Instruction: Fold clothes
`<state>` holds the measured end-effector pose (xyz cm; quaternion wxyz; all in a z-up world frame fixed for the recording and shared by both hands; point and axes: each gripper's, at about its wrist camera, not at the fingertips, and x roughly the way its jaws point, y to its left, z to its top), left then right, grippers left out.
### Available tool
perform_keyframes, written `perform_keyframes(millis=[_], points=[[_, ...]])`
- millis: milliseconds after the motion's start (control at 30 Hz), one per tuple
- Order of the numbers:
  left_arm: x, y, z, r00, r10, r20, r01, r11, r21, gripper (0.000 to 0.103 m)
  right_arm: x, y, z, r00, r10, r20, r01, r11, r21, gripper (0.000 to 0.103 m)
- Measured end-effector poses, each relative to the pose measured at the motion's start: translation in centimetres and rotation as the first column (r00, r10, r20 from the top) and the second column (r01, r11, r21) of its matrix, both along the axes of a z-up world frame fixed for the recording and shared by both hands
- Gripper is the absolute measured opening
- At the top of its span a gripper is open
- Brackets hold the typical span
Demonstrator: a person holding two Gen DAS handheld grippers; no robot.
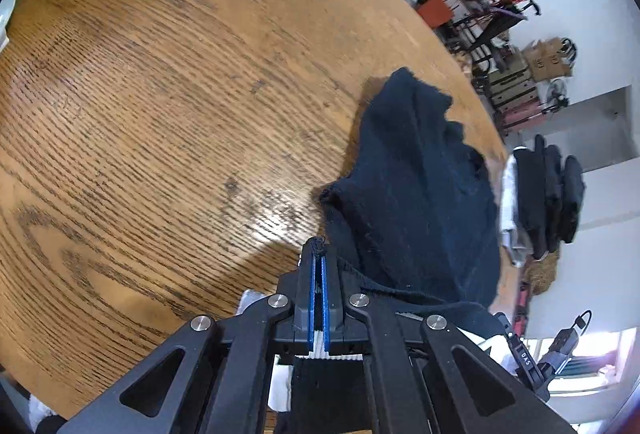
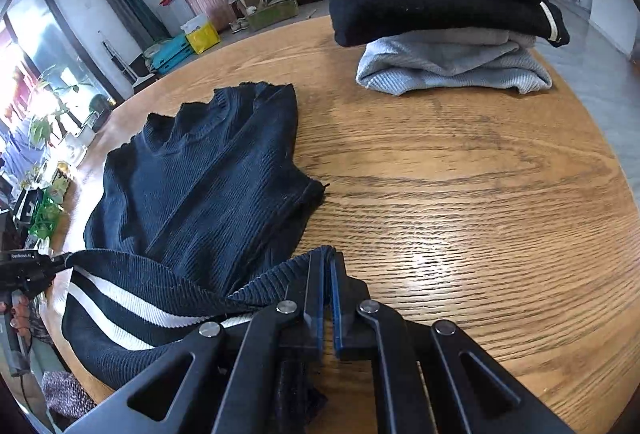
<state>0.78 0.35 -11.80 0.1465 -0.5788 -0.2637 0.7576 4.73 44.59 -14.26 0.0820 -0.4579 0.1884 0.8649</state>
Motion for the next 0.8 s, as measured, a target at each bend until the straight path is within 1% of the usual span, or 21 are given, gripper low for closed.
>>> perform_keyframes(millis=[133,267,333,400,500,533,567,600,633,667,700,733,800], points=[[0.3,-1.0,1.8,0.998,0.018,-0.056,-0.016,0.999,0.033,0.002,1.0,0.0,2.5,0.997,-0.001,-0.077,0.001,1.0,0.004,0.004],[0.2,-1.7,3.2,0.994,0.043,-0.097,-0.037,0.997,0.067,0.002,1.1,0.0,4.0,0.995,0.005,-0.101,-0.003,1.0,0.021,0.004],[-0.2,-1.6,3.4,0.994,0.047,-0.101,-0.042,0.998,0.055,0.002,0.9,0.2,4.2,0.994,-0.002,-0.11,0.004,1.0,0.022,0.004],[-0.8,-1.2,2.7,0.995,0.05,-0.089,-0.048,0.999,0.018,0.002,0.1,0.5,3.9,0.994,-0.01,-0.105,0.012,1.0,0.014,0.004],[-1.8,-0.3,1.1,0.998,0.041,-0.045,-0.043,0.999,-0.026,0.002,-1.7,0.7,2.3,0.999,-0.012,-0.047,0.013,1.0,0.017,0.004],[-2.0,0.0,0.6,0.999,0.034,-0.03,-0.035,0.999,-0.024,0.002,-2.2,0.7,1.7,0.999,-0.013,-0.032,0.013,1.0,0.016,0.005],[-2.1,0.0,0.3,0.999,0.039,-0.013,-0.039,0.999,-0.01,0.002,-2.7,0.7,1.2,1.0,-0.016,-0.02,0.016,1.0,0.015,0.006],[-2.3,0.1,0.0,0.999,0.044,0.004,-0.044,0.999,0.004,0.003,-2.9,0.8,0.9,0.999,-0.029,-0.018,0.029,0.999,0.013,0.013],[-2.4,0.1,-0.2,0.999,0.049,0.02,-0.05,0.999,0.018,0.004,-3.1,1.0,0.7,0.999,-0.041,-0.018,0.041,0.999,0.011,0.024],[-2.5,-0.1,-0.3,0.998,0.061,0.028,-0.062,0.998,0.024,0.006,-3.1,1.1,0.8,0.999,-0.046,-0.023,0.047,0.999,0.007,0.033],[-2.6,-0.4,-0.1,0.996,0.082,0.029,-0.082,0.996,0.02,0.011,-3.1,1.3,0.9,0.998,-0.052,-0.027,0.052,0.999,0.002,0.039],[-2.6,-0.6,0.3,0.995,0.101,0.018,-0.101,0.995,0.001,0.015,-3.1,1.5,1.0,0.998,-0.058,-0.032,0.058,0.998,-0.002,0.039],[-2.2,-1.0,1.4,0.993,0.118,-0.027,-0.119,0.992,-0.04,0.035,-3.0,1.8,1.3,0.997,-0.068,-0.043,0.068,0.998,-0.009,0.039]])
